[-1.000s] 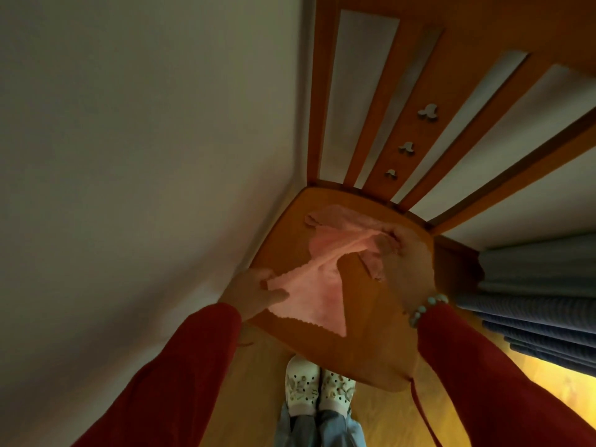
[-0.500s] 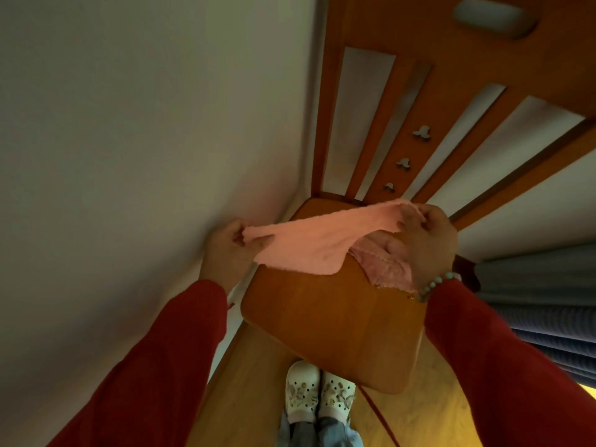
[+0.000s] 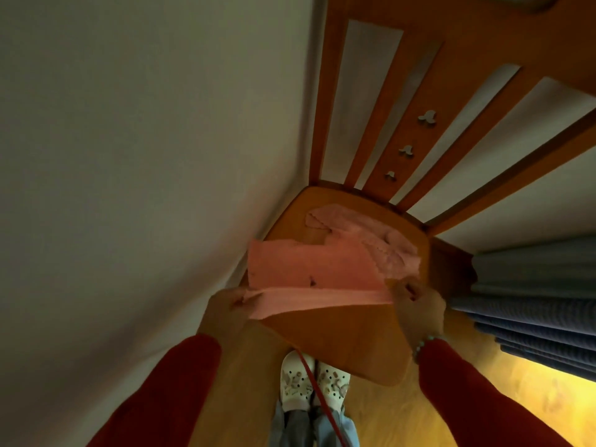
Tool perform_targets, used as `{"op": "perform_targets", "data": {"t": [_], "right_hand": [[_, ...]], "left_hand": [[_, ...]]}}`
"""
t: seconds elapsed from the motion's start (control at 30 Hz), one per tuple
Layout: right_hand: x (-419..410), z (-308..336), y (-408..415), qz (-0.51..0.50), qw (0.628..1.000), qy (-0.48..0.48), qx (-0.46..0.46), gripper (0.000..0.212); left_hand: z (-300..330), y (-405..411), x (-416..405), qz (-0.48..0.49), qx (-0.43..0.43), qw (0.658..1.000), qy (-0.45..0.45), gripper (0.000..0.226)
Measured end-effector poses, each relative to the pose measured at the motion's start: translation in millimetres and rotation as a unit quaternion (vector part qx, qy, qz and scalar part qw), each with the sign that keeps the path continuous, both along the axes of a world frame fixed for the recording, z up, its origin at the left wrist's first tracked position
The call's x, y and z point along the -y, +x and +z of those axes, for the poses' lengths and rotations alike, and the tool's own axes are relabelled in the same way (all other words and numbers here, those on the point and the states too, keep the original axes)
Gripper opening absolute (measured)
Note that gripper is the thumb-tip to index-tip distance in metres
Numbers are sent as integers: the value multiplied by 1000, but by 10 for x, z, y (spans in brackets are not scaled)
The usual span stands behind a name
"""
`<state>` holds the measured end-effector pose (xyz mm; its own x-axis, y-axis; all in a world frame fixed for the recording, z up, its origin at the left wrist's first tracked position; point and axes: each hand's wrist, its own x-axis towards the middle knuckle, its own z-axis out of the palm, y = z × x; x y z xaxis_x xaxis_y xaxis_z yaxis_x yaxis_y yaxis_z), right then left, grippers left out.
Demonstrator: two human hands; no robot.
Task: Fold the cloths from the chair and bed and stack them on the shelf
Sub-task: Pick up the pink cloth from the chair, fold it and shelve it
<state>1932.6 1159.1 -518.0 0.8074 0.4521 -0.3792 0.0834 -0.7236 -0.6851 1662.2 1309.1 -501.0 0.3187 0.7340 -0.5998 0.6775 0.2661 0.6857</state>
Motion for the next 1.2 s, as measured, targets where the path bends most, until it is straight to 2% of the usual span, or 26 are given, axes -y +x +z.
{"op": "perform_targets", "data": {"t": [0.13,0.2,0.27,0.47,0.63,0.87,1.2], "right_hand": [[216,-244,-72,60,992,-114,-16,24],[281,-295,-94,89,986,-141,-29,28],[289,-324,-99,97,982,-158,-47,23],[68,-411,-63,114,977,-161,-85,19],[-245,-551,-22,160,974,-158,-22,26],[-600,-800,62,212,967,-140,7,29],[-646,-1087,147,218,953,-210,34,31]], "left_hand": [[-338,-82,236,2,-38,999,-35,19],[-428,-83,293,-7,-55,997,-61,18],[-497,-89,306,-9,-63,995,-72,20],[-626,-78,233,-21,-82,993,-76,28],[-758,15,75,-36,-117,991,-56,33],[-952,150,-96,-7,-146,989,-21,34],[-1158,247,-134,27,-188,982,5,32]]}}
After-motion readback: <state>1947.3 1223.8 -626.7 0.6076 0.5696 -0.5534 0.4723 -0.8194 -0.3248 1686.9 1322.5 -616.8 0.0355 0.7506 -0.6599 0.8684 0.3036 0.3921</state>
